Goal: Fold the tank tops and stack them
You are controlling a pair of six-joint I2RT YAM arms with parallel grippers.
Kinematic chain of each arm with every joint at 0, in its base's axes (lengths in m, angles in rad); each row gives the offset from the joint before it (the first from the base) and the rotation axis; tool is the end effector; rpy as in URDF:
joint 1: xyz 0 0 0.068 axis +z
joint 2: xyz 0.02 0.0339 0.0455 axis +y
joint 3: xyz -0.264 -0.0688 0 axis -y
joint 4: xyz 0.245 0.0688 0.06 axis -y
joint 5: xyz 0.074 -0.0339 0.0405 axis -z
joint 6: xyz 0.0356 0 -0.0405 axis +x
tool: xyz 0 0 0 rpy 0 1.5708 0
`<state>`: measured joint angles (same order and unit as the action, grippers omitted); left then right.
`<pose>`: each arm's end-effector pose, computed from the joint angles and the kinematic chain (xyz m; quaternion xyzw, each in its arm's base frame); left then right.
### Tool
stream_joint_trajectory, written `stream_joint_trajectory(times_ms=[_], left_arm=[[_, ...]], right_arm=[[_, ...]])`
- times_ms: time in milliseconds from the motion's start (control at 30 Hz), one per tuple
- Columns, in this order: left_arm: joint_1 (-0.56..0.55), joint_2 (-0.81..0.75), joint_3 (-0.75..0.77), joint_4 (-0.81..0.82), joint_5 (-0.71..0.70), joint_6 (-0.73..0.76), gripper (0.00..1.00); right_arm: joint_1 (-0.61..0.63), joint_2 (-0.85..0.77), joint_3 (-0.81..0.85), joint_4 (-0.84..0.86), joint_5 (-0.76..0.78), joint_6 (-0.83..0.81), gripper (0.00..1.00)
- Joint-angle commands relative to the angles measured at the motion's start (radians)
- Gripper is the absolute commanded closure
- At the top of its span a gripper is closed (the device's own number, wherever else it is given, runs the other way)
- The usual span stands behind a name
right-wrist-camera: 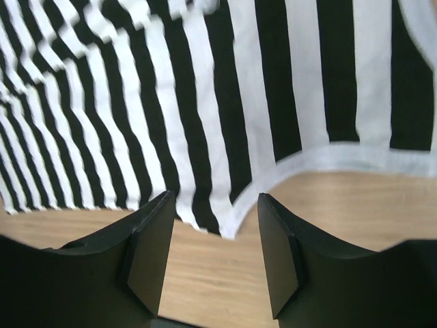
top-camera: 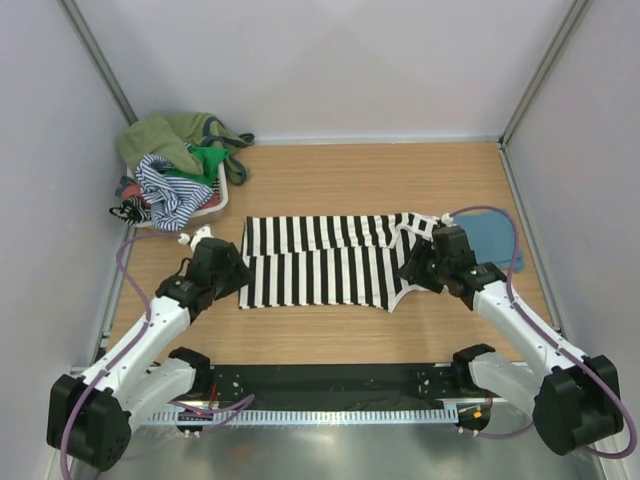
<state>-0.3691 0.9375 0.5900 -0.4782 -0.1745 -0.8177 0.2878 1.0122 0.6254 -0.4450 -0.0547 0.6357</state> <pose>0.1780 -0.0622 0.2191 -0.2373 0.8976 -0.1355 0.3460 0.1945 0.0596 0.2195 0.1516 0.9198 0.1837 0.3118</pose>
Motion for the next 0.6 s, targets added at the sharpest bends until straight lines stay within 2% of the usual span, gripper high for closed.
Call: stream_joint_trajectory(times_ms=[0,167,300,467,500,567], left_arm=[[-0.001,-0.051,-0.054,-0.095,0.009,-0.067,0.38],[0.001,-0.126,-0.137,-0.082,0.020,-0.133,0.39],[0.001,-0.109,-0.165,-0.068,-0.013,-0.189,0.44],[0.001,-0.031,-0.171,-0.005,0.006,-0.189,0.46],[0.001,-0.004,-0.171,0.013,0.012,-0.186,0.46],[0.001,0.024,-0.168,0.032,0.018,-0.182,0.47]], right_arm=[[0.059,-0.043,-0.053,-0.113,0.001,0.045,0.42],[0.158,-0.058,-0.113,-0.129,0.050,0.181,0.37],[0.178,-0.043,-0.159,-0.057,0.024,0.235,0.36],[0.220,-0.006,-0.178,0.003,0.032,0.266,0.42],[0.237,0.000,-0.176,0.017,0.042,0.274,0.46],[0.251,0.031,-0.167,0.025,0.050,0.280,0.47]])
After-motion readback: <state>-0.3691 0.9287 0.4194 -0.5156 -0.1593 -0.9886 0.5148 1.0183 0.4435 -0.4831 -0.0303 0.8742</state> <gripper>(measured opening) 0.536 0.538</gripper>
